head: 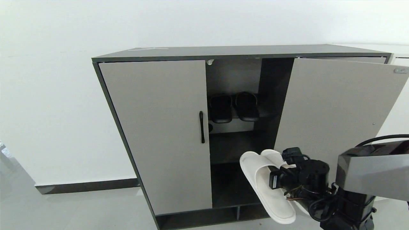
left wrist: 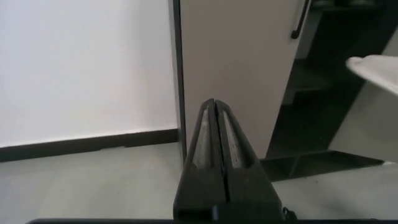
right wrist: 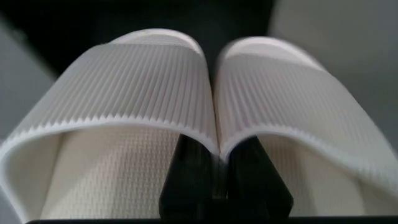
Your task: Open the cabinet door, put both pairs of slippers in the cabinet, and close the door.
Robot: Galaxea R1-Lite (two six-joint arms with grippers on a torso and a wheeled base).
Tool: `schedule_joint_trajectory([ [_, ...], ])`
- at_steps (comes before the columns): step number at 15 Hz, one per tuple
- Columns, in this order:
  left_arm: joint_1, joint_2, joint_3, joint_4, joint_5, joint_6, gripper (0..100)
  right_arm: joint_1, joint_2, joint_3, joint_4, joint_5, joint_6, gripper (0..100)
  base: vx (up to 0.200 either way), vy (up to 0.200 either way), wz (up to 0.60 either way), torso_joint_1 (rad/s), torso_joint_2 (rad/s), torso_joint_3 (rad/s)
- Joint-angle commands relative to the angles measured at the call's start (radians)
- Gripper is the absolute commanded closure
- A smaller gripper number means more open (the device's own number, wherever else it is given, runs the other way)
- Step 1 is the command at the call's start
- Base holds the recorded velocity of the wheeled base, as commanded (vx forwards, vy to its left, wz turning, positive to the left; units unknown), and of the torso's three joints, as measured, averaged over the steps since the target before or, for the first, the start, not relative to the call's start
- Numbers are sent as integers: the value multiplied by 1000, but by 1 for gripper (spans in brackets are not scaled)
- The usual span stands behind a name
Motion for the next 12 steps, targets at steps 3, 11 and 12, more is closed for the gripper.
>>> schedule_joint_trajectory([
  [3, 1, 1, 0, -1, 0, -1, 100, 38, 7, 20, 0, -1, -5, 100, 0, 0, 400, 0, 2, 2],
  [11, 1, 1, 0, -1, 0, -1, 100, 30, 12, -17, 0, -19, -9, 100, 0, 0, 75, 0, 1, 0],
  [12, 1, 1, 0, -1, 0, 0, 100, 23, 16, -29, 0, -44, -12, 100, 0, 0, 0, 0, 0, 0],
])
